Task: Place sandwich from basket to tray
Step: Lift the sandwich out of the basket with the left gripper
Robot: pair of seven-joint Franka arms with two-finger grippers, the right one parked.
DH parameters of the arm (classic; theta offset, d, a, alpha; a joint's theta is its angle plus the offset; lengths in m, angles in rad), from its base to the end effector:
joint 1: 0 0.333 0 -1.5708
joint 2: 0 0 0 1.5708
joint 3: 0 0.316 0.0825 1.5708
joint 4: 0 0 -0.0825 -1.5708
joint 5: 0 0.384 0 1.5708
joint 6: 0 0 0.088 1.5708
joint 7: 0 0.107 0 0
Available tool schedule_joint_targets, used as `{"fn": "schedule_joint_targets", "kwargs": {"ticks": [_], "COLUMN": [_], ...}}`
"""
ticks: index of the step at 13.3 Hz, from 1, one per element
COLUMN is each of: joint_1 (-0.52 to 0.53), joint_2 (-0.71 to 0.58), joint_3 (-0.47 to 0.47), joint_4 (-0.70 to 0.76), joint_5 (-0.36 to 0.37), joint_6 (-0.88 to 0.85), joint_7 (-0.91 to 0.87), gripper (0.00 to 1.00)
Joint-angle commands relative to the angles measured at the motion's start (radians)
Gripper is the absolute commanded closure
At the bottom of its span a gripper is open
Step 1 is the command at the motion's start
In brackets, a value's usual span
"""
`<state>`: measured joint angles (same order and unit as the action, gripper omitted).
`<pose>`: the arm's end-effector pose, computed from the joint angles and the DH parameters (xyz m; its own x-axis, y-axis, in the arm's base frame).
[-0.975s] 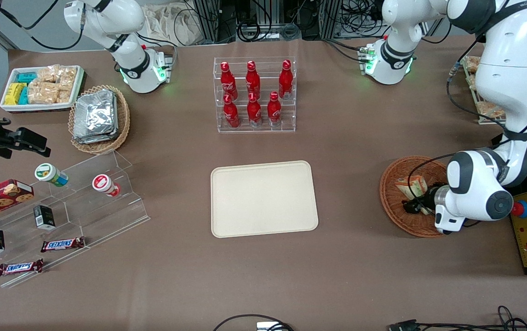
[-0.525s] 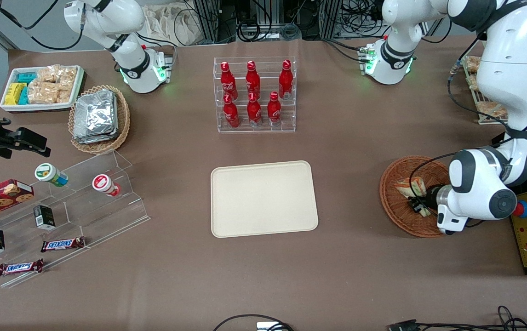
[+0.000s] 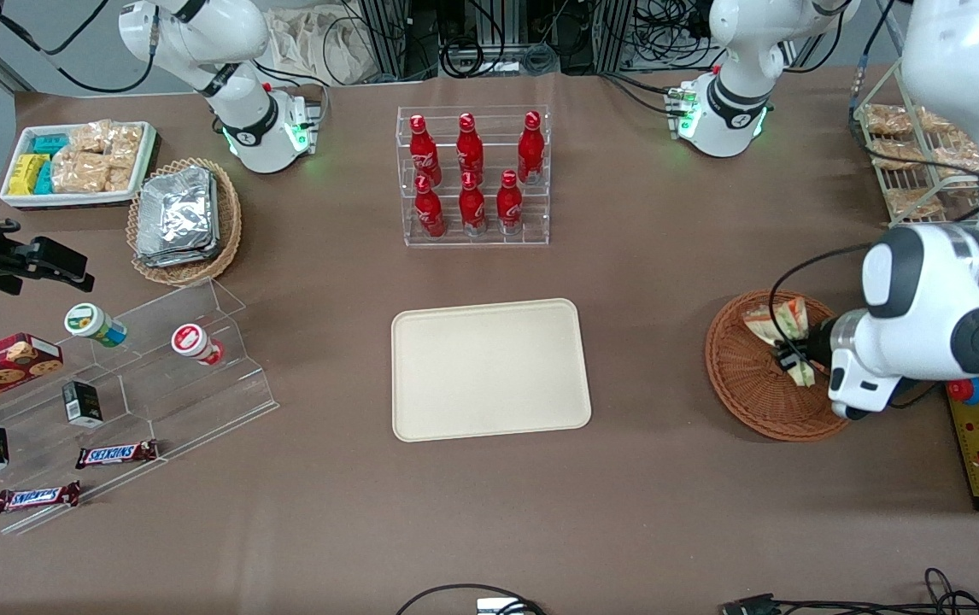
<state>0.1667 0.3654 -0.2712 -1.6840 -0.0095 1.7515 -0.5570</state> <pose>0.6190 -0.0511 0.3744 0.8531 0.4315 -0.2933 0.4341 -0.8989 -0.0600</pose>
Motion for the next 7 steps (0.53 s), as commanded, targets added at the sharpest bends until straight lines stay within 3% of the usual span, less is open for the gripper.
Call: {"fn": "schedule_joint_targets", "kwargs": {"ticks": [1, 7], "joint_1": [-0.012, -0.175], "joint_2": [0.01, 0.05], "joint_3": [-0.066, -0.077], "joint_4": [0.137, 0.177], "joint_5": [0.006, 0.042], "joint_6": [-0.127, -0.112], "joint_7": [0.025, 0.163], "gripper": [0.8, 0.8]}}
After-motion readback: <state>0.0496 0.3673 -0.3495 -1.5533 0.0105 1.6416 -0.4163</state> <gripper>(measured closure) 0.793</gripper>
